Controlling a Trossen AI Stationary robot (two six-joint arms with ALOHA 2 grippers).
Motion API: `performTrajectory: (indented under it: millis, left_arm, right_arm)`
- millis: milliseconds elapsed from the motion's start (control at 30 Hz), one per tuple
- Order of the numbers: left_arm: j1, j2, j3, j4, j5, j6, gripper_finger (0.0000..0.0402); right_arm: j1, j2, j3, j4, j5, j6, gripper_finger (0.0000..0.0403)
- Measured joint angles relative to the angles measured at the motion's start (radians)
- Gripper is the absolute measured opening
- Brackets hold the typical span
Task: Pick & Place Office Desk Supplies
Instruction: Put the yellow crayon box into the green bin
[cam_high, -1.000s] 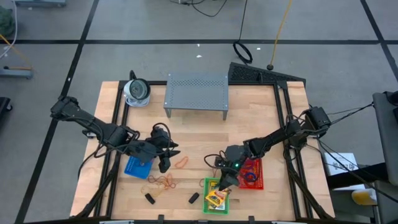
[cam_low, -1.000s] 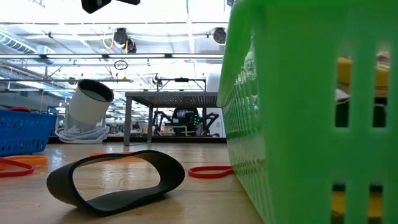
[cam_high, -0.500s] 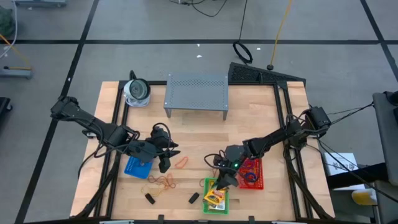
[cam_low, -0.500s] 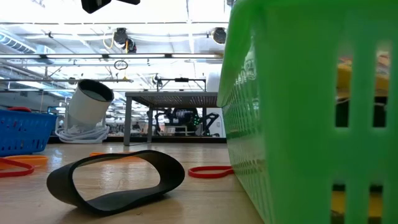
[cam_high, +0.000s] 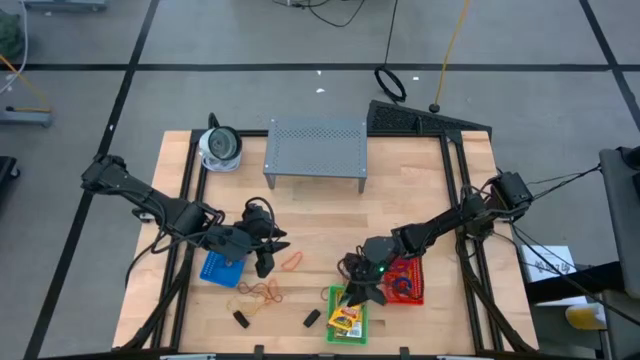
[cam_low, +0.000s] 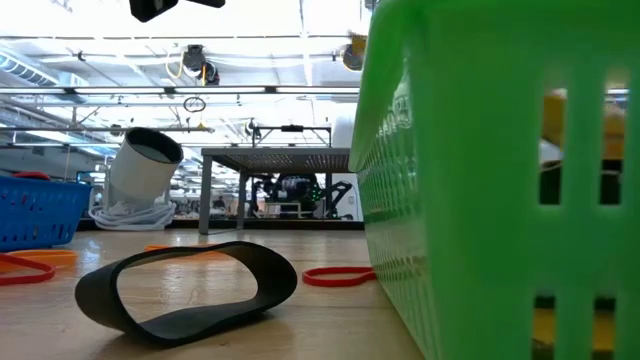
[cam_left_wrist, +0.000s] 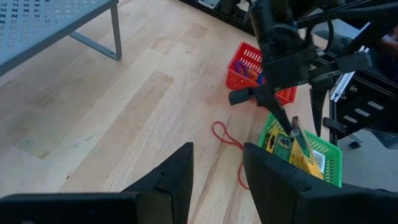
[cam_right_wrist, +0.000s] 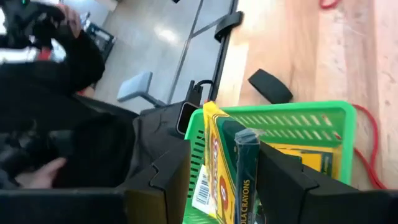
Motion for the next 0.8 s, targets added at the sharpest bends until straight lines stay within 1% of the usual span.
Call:
performTrajectory:
  millis: [133, 233, 367, 533, 733, 800]
  left_arm:
    - [0.0, 0.0, 0.0, 0.0, 0.0, 0.0, 0.015]
    - [0.0, 0.0, 0.0, 0.0, 0.0, -0.002, 0.015]
    - [0.0, 0.0, 0.0, 0.0, 0.0, -0.007, 0.015]
    - [0.0, 0.0, 0.0, 0.0, 0.001, -0.011, 0.015]
    - [0.0, 0.0, 0.0, 0.0, 0.004, -0.023, 0.015]
    - [0.0, 0.0, 0.0, 0.0, 0.004, -0.024, 0.015]
  right_arm:
    - [0.016, 0.0, 0.0, 0.0, 0.006, -0.07, 0.0155]
    - [0.03, 0.0, 0.0, 0.002, 0.049, -0.123, 0.0155]
    - [0.036, 0.0, 0.0, 0.042, 0.056, -0.187, 0.0155]
    - [0.036, 0.0, 0.0, 0.045, 0.079, -0.268, 0.0155]
    - [0.036, 0.0, 0.0, 0.045, 0.084, -0.311, 0.0155]
    - [0.039, 0.0, 0.0, 0.046, 0.108, -0.322, 0.0155]
